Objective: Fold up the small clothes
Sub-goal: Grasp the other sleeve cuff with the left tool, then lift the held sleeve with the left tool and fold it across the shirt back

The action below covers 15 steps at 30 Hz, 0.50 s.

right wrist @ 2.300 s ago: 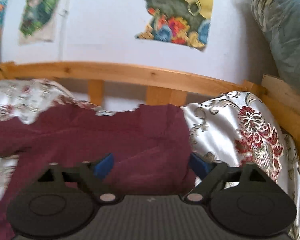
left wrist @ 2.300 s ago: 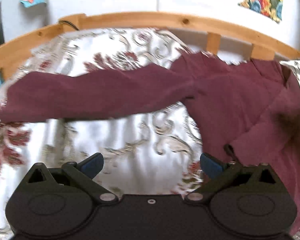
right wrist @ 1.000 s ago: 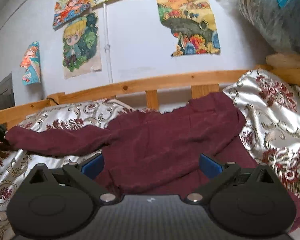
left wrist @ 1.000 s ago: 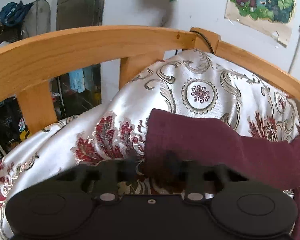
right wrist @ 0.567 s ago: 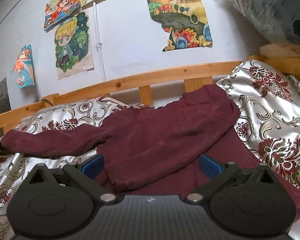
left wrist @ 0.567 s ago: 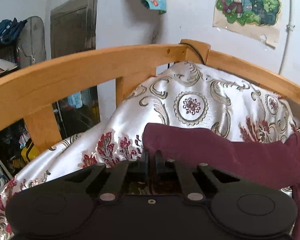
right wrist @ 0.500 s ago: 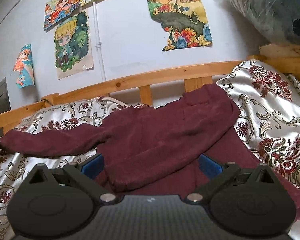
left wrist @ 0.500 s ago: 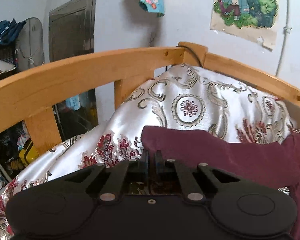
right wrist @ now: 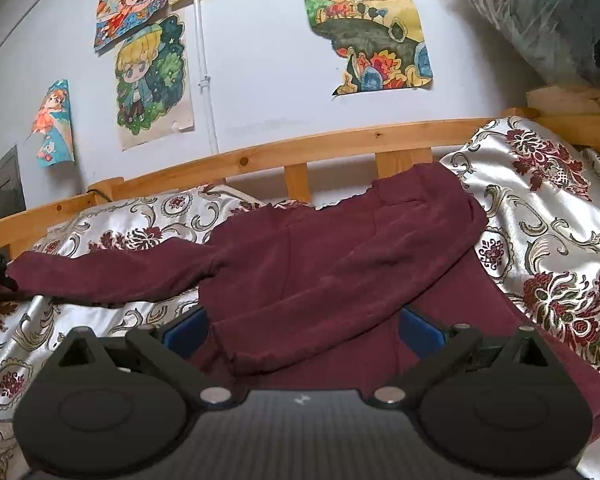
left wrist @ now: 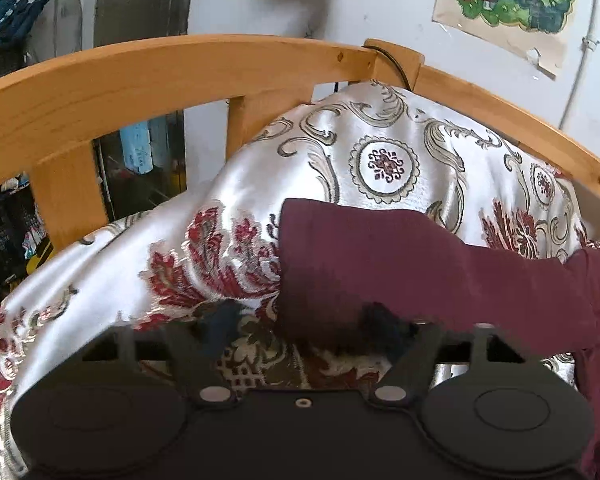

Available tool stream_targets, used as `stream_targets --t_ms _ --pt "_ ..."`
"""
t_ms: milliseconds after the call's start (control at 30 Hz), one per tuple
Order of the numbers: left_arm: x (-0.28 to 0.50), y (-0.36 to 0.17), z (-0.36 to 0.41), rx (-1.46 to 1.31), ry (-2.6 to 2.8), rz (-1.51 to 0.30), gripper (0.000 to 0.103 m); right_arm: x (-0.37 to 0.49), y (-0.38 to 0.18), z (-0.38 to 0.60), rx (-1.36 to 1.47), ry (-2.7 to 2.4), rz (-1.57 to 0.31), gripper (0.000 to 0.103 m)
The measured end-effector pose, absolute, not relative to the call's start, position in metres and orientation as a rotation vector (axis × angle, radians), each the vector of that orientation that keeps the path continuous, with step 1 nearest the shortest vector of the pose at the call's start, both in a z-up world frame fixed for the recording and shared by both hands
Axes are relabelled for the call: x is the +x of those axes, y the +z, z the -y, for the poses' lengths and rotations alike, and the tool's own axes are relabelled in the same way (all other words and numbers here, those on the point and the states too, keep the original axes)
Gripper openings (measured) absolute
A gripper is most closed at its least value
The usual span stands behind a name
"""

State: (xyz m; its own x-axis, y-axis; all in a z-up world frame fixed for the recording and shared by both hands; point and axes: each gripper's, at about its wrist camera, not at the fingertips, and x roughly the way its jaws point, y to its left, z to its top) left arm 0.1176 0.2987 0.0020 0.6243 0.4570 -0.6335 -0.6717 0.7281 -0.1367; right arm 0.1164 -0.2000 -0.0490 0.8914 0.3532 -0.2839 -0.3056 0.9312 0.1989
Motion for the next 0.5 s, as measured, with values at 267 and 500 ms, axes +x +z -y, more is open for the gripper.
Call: stream_targets --t_ms 267,500 --pt "0.125 0.027 -0.287 -0.314 0.697 -0.525 0.005 0.115 -0.049 0.198 0.148 0.342 -0.322 0.103" --pt "0.140 0.106 -0.216 -0.071 0.467 -0.305 0.005 0.118 -0.046 0.202 0.166 0.333 -0.322 0.103"
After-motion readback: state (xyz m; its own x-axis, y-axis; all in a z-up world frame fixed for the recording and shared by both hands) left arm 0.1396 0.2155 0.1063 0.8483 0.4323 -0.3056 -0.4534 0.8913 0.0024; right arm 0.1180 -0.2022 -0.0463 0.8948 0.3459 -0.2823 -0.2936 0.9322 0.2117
